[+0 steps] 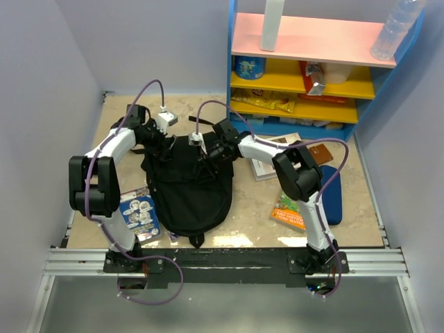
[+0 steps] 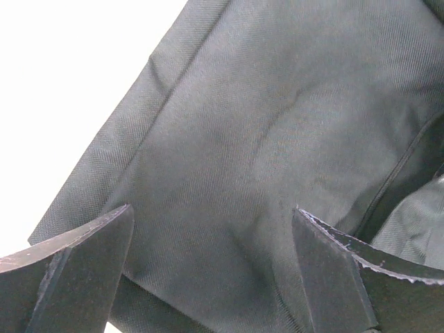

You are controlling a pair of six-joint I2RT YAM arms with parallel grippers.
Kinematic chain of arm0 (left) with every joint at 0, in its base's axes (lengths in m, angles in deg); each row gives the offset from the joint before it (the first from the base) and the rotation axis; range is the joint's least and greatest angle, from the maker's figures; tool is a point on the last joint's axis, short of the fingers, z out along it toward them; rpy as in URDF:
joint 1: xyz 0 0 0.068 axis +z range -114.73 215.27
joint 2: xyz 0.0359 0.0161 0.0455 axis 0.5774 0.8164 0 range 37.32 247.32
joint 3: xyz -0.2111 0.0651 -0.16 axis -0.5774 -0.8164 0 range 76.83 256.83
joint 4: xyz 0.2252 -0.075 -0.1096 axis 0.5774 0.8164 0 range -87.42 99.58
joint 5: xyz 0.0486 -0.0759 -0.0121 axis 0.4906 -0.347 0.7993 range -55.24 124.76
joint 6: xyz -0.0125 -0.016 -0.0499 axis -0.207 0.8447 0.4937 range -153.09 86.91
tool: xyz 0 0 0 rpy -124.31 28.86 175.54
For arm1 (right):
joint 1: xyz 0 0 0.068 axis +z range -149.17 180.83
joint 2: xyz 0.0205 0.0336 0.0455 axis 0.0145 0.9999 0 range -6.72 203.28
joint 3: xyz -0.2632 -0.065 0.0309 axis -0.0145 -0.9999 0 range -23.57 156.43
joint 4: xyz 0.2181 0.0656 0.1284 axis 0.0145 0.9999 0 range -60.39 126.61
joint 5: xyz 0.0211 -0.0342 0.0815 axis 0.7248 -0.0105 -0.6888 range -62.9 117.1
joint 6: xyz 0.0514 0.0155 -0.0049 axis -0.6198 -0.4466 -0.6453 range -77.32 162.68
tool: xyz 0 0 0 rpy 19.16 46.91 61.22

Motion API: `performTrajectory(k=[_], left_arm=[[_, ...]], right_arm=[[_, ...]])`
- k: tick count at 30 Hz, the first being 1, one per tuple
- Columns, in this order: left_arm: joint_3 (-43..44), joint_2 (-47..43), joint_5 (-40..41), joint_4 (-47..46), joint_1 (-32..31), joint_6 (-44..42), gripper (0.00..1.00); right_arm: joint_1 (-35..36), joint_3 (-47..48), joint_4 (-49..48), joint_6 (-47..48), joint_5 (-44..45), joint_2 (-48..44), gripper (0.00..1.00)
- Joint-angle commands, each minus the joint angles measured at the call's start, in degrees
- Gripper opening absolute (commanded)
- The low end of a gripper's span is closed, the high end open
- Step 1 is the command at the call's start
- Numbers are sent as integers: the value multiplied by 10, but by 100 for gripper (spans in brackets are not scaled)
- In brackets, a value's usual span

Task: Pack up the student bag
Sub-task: Adjust the student bag at the center of the board.

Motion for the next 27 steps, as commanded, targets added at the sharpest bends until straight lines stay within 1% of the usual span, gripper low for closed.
performTrajectory(k=[1,5,6,8,11,13,17,19,22,25,27], left_arm=[[7,-27,2,-11,-29,8,100],[26,-8,0,-13,-57,7,100],[28,-3,-4,-13,-65,3,100],[26,7,-16,-9,-68,-13,100],[16,17,-40,6,-69,-42,100],[1,16,-52,10,-68,-55,100],[-19,17,-43,9,-68,-72,100],[-24,20,-41,12,-68,-79,100],[-26,18,-38,18,-68,-86,100],[-20,17,-39,24,-66,-90,100],[-15,18,-42,27,-66,-91,100]], right_arm=[[32,-28,-3,-19,10,-32,60],[46,-75,-73,-54,48,-61,55],[51,-102,-110,-72,56,-70,53],[54,-129,-149,-91,77,-99,52],[64,-201,-229,-136,106,-138,48],[77,-223,-267,-146,120,-159,47],[100,-270,-314,-168,149,-172,44],[107,-282,-329,-179,149,-172,43],[112,-313,-369,-209,155,-169,40],[115,-340,-409,-260,169,-158,37],[117,-363,-439,-274,190,-152,34]])
